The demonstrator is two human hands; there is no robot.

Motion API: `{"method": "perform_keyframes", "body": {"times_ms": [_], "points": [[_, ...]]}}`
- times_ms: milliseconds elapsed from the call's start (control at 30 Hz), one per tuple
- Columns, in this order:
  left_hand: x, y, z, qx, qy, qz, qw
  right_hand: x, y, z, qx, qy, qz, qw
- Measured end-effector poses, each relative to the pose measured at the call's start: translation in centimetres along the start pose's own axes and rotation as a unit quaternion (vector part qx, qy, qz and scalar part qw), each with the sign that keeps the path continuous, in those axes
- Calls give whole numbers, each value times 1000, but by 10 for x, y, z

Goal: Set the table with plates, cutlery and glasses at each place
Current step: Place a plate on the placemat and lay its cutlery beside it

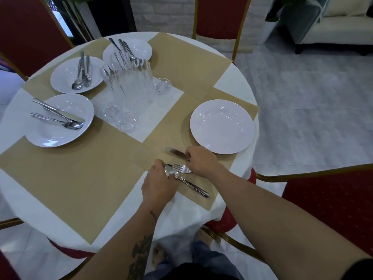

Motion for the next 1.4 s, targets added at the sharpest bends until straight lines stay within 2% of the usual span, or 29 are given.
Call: {"method": "perform_keyframes", "body": {"times_ms": [233,333,567,833,1167,1400], "points": [[8,-10,-12,6,11,-99,995,-9,-13,0,-28,-120,62,990],[9,-22,-23,18,29,-144,989,-16,-33,8,-44,-109,37,992],[11,-53,-50,80,89,-257,959,-35,-94,14,-39,-24,-50,998],[20,-60,-59,137,116,-289,940,-41,-99,9,-2,-41,-44,998],[24,-57,-59,141,99,-294,940,-40,-100,7,8,-43,-63,997],[17,-57,-56,125,87,-299,942,-42,-96,2,19,-72,-42,996]]}}
Point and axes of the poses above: each hand's wrist, its own x-axis towards the middle knuckle, its own z-axis out of the back of the hand, y = z × x, the point moved 5 cm from there along x, towards the middle knuckle, and after that the axes turned 12 degrees about -z, right-handed, at the moved point
